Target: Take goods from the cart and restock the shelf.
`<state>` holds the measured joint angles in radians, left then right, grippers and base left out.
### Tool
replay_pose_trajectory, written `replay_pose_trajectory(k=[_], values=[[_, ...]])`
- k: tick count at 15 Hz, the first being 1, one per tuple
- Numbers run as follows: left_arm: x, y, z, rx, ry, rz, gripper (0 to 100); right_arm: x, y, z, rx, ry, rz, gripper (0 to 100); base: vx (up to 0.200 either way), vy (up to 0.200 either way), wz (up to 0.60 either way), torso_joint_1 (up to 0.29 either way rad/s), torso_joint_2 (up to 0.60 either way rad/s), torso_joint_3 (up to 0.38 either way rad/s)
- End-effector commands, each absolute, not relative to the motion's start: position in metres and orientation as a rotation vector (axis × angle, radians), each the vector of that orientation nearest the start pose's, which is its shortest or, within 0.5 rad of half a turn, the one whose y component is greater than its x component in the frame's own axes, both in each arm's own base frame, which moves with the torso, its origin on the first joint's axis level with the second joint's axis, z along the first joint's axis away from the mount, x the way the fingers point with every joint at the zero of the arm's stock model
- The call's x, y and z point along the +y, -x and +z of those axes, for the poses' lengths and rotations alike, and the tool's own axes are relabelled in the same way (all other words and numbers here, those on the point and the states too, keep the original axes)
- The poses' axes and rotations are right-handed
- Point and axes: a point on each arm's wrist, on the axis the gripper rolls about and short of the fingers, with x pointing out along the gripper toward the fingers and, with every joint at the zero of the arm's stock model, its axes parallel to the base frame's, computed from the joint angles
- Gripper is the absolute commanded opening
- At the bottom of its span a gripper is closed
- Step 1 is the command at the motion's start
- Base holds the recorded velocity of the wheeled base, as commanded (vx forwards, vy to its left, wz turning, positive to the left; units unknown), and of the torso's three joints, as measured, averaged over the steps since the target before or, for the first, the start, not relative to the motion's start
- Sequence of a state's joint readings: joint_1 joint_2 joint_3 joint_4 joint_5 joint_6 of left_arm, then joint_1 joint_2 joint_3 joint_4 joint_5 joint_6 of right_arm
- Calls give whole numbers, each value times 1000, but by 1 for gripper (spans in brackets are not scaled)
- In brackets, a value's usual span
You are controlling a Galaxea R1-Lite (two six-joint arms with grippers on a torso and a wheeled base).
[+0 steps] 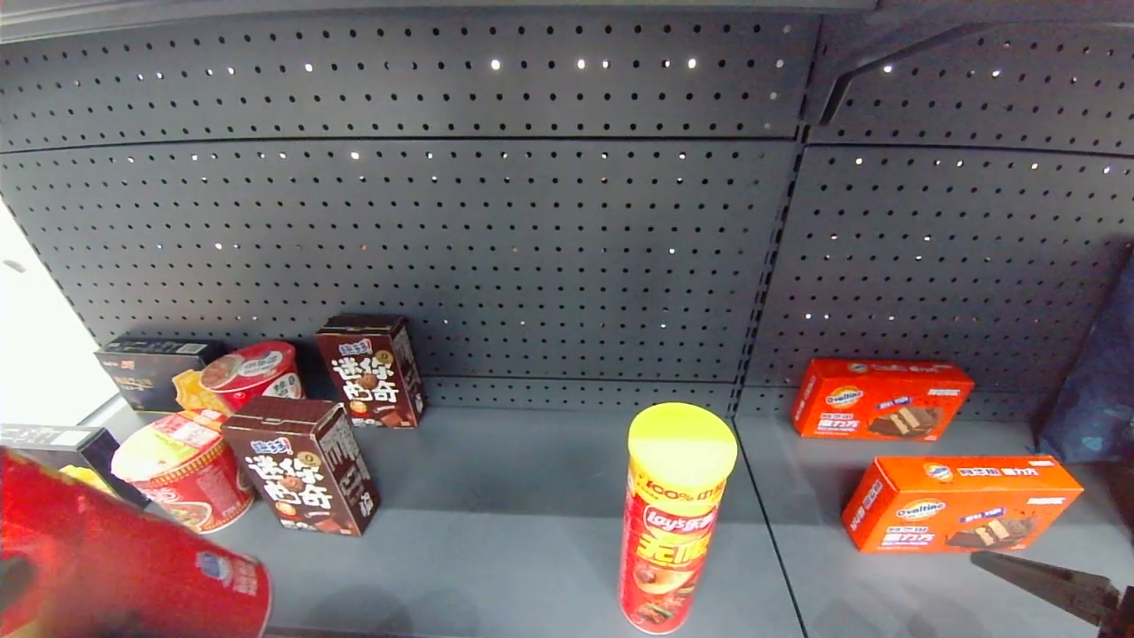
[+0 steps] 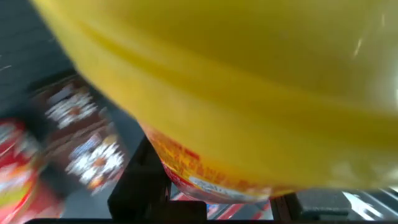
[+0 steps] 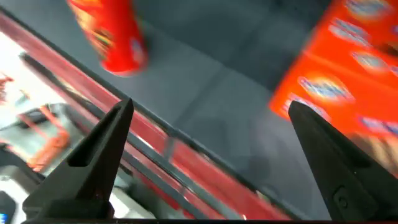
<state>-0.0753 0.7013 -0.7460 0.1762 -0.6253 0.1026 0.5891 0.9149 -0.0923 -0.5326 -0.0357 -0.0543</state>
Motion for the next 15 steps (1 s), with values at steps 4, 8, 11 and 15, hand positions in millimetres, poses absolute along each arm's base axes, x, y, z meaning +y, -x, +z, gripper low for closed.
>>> replay_pose_trajectory(k=[4,8,11,15], values=[[-43,-124,237,256,-22,-924,0,24,-41,133,189,129,458,100,0,0,0,0,0,0],[-68,-173,223,299,-25,-999,0,9,-24,119,154,111,347,100,0,0,0,0,0,0],[-87,-204,210,330,-28,-1036,0,1,-10,108,159,110,326,100,0,0,0,0,0,0],[-112,-252,193,347,-79,-1075,0,-4,1,97,186,119,320,100,0,0,0,0,0,0]])
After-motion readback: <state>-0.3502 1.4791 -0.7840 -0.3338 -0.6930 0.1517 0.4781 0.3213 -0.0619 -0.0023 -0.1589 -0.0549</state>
